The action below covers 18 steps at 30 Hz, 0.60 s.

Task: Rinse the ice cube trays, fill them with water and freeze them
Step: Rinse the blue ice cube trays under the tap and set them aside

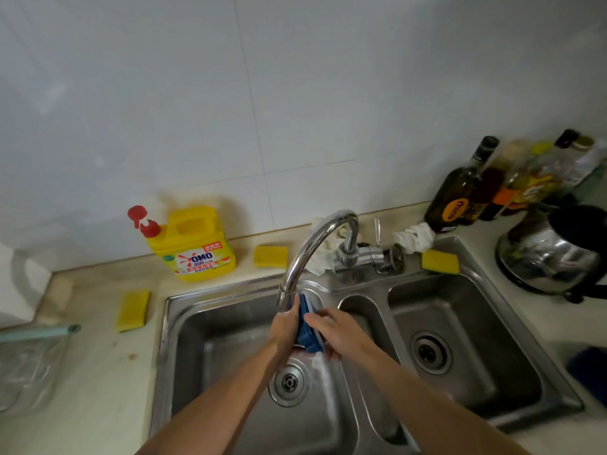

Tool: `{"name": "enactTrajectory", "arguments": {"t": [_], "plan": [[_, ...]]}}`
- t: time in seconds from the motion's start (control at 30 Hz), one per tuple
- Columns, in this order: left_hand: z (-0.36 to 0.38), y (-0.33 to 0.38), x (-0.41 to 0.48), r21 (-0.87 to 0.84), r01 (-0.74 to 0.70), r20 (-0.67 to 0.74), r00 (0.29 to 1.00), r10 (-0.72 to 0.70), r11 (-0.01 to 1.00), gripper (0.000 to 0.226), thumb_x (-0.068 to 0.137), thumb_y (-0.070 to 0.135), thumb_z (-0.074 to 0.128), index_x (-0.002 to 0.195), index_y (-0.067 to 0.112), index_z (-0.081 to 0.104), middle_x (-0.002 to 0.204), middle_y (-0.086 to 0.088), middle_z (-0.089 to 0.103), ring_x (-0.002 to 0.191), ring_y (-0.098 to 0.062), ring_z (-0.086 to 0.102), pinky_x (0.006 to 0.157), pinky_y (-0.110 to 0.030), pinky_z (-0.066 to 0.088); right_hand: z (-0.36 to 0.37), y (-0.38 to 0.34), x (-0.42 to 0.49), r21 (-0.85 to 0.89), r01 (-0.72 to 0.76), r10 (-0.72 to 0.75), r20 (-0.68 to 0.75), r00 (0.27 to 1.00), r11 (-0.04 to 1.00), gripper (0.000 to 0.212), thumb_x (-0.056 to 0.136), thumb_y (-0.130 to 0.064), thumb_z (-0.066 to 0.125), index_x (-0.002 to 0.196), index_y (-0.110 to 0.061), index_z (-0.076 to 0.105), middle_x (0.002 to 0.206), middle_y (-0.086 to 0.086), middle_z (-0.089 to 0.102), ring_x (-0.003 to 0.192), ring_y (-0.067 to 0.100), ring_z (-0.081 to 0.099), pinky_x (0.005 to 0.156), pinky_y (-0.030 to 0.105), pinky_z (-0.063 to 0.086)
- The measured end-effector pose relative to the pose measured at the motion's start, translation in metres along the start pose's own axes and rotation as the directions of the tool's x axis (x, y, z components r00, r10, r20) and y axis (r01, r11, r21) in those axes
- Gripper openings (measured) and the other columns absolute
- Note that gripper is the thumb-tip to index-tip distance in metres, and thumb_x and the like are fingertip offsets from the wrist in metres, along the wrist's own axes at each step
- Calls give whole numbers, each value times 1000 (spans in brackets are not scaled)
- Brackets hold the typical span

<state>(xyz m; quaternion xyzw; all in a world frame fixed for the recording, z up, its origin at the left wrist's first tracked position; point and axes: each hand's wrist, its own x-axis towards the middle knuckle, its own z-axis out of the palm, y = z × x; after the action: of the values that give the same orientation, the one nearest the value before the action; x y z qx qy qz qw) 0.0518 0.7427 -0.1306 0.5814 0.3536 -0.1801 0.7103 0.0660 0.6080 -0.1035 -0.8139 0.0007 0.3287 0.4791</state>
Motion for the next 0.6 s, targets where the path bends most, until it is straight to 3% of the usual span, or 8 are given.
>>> {"name": "enactTrajectory", "arguments": {"t": [0.17,0.27,0.37,0.43,0.5,0.6], "plan": [[-34,-10,13,-17,36,-49,998,-36,999,45,107,38,42,106,-1,64,89,-22,73,76,-32,72,64,-42,61,-9,-3,-1,40,-36,36,7,999,999,37,92,-50,54,92,-16,66,62,-1,63,49,12,54,47,25,44],[-71,-3,17,-47,43,-182,982,-51,998,58,99,60,46,102,4,62,96,-21,72,84,-35,73,63,-44,63,-43,11,-6,-47,-46,45,-20,999,998,40,91,-51,52,87,-14,68,66,12,64,52,16,54,51,28,46],[-77,8,19,139,82,-239,970,-47,987,59,94,69,48,95,11,61,97,-20,70,85,-36,72,54,-36,60,-71,36,-19,-106,-35,36,9,999,994,44,96,-55,53,105,-14,68,67,9,63,55,18,58,52,26,49],[-59,12,18,186,57,-235,972,-12,981,49,100,56,51,91,9,65,96,-21,71,87,-36,71,65,-35,60,-82,49,-28,-116,-44,46,20,999,992,40,98,-54,55,116,-19,63,73,5,65,57,14,61,56,27,54],[-37,9,16,250,54,-241,971,8,967,31,103,30,50,89,7,63,93,-22,70,83,-33,66,76,-38,52,-90,59,-37,-138,-61,64,13,998,988,37,99,-50,58,123,-22,57,85,4,68,64,12,65,65,31,59],[-20,3,13,236,61,-242,970,-3,970,19,101,20,50,96,6,61,98,-22,68,95,-38,67,90,-49,55,-104,76,-50,-179,-77,79,5,997,981,45,95,-39,66,134,-21,51,117,5,64,95,19,67,80,41,59]]}}
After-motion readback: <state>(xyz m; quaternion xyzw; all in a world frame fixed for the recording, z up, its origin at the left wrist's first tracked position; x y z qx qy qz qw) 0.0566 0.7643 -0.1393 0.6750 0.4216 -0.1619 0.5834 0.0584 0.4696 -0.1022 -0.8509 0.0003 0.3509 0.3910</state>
